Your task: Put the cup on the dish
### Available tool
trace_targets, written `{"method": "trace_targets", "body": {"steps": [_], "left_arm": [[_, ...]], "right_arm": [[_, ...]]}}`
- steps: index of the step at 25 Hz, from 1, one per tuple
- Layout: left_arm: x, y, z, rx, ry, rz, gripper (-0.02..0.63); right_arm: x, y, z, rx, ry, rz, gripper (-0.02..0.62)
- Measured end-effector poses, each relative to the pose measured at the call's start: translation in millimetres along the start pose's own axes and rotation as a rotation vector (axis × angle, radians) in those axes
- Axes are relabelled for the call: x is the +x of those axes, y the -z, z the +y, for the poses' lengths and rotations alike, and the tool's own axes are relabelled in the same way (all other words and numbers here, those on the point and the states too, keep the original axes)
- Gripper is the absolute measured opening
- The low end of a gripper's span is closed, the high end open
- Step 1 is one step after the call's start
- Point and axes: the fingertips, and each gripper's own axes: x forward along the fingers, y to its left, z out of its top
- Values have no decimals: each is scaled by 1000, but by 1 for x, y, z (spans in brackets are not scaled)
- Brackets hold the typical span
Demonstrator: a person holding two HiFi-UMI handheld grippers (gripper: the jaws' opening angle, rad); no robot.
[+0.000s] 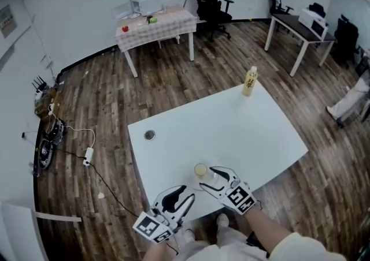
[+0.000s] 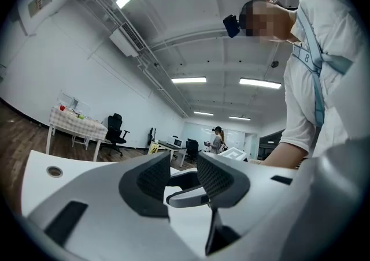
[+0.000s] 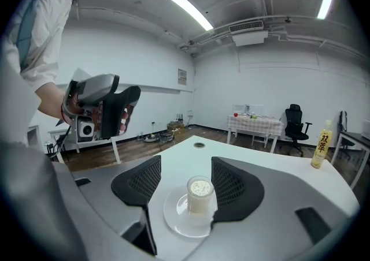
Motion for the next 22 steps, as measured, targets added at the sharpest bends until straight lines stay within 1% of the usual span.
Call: {"method": "trace_targets", "body": {"steps": [4, 6, 9, 12, 13, 19, 22], "left_arm": [[4, -7, -5, 12, 17, -8, 133], [4, -9, -6, 21, 29, -3, 132], [5, -12, -9, 31, 43, 1, 132], [2, -14, -15, 35, 54, 1, 132], [0, -14, -16, 36, 58, 1, 129], [-6, -17, -24, 41, 74, 12, 100], [-6, -18, -31, 42, 86, 17, 63]], "right_arm": [[-19, -15, 4, -3, 13, -34, 283], [-26, -22, 6, -18, 25, -50, 259], [-37, -29, 7, -35, 47, -79, 190], [-51, -37, 9, -50, 78, -95, 79], [-54, -39, 12, -48, 84, -95, 62], [-72, -35, 22, -30, 86, -80, 44], [-83, -42, 25, -9, 95, -99, 41]]}}
